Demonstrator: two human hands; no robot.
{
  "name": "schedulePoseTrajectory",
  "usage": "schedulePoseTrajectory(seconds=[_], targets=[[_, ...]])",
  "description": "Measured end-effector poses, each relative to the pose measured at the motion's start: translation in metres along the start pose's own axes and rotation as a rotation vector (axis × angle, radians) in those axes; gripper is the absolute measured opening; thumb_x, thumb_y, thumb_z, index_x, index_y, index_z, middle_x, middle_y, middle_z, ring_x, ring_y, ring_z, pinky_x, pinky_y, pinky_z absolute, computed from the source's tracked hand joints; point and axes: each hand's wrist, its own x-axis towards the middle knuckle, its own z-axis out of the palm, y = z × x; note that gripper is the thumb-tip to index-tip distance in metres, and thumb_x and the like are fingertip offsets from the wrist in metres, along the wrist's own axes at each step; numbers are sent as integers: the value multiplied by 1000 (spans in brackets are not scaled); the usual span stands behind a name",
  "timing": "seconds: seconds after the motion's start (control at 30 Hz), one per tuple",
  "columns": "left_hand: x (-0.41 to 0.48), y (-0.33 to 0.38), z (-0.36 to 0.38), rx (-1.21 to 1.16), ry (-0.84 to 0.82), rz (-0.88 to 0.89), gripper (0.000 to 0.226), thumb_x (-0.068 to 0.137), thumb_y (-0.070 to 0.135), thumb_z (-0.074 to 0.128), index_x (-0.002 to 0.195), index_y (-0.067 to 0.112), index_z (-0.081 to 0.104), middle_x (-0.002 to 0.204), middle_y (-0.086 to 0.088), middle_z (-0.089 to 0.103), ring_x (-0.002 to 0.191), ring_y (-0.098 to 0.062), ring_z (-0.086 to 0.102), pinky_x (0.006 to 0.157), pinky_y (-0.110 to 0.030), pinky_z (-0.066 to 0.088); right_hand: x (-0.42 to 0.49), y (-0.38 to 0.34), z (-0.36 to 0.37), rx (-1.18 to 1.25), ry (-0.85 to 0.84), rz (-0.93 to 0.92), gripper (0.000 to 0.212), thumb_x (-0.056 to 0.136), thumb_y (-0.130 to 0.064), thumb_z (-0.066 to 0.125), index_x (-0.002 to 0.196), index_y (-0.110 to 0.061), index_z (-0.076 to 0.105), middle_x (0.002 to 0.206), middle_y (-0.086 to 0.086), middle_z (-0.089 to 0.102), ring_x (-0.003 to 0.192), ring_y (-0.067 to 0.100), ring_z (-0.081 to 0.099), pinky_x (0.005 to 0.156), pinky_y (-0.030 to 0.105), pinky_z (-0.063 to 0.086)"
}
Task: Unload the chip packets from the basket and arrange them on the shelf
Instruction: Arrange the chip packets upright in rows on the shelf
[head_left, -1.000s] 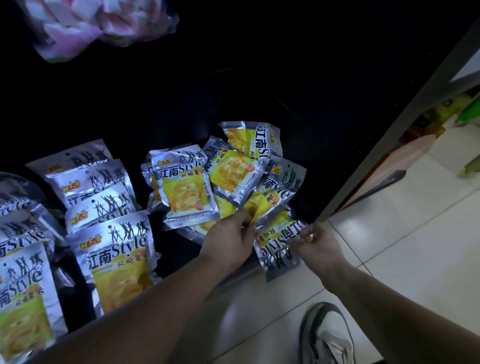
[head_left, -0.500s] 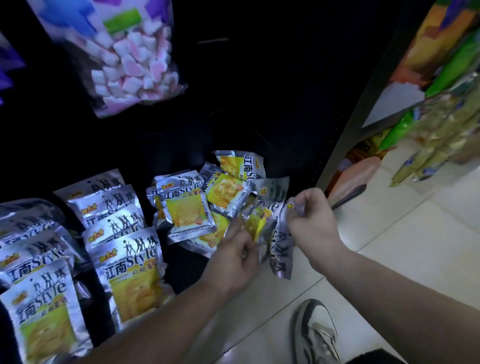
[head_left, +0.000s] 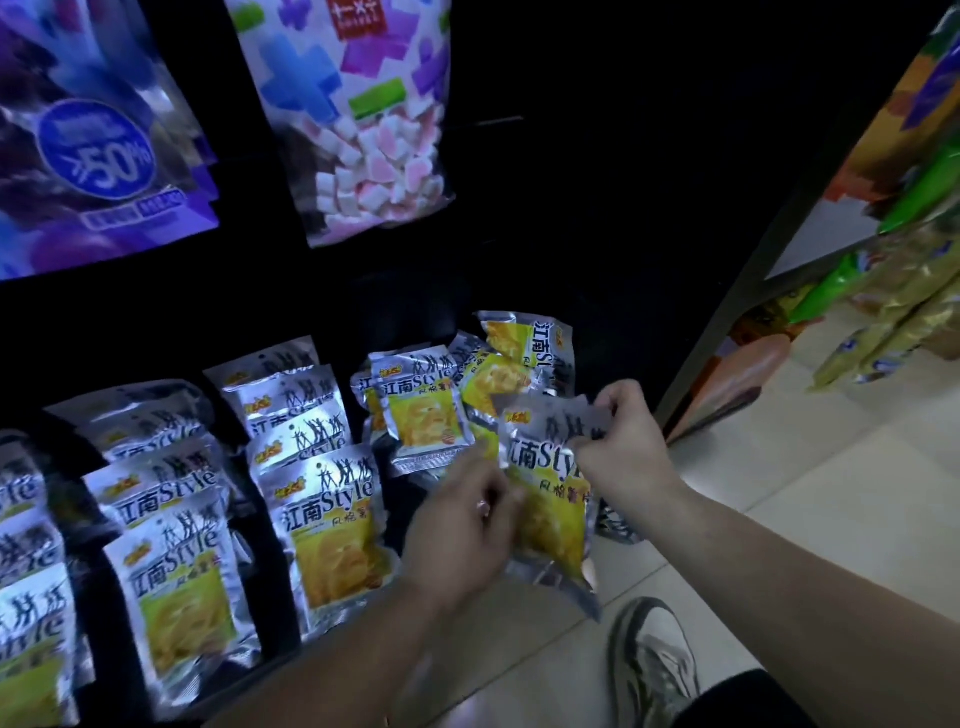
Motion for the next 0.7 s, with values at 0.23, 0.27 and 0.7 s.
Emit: schedulePoseTrajectory(seconds=[0.23,0.27,0.7], targets=[[38,-5,-47,-667,-76,-384,78,89,31,80,150,52,35,144,13,58,137,-11,49,102,-36,48,2,-31,-4,-93,-337,-158,57,79,3,77,103,-33,39,99,15,58,57,14,51,53,33,44],[39,-1,-51,-704,-91,-395,72,90,25,78,147,49,41,144,8,58,136,-13,50,99,-32,48,1,-33,-3,-111,-351,-169,59,79,1,77,106,-34,40,104,14,57,57,13,51,53,34,44],[41,8,-75,-598,-171,-356,57,84,13,84,131,39,64,119,1,74,102,-13,75,94,-33,58,-2,-34,6,123,-206,15,65,77,5,84,124,-27,53,92,12,74,77,21,74,64,23,58]])
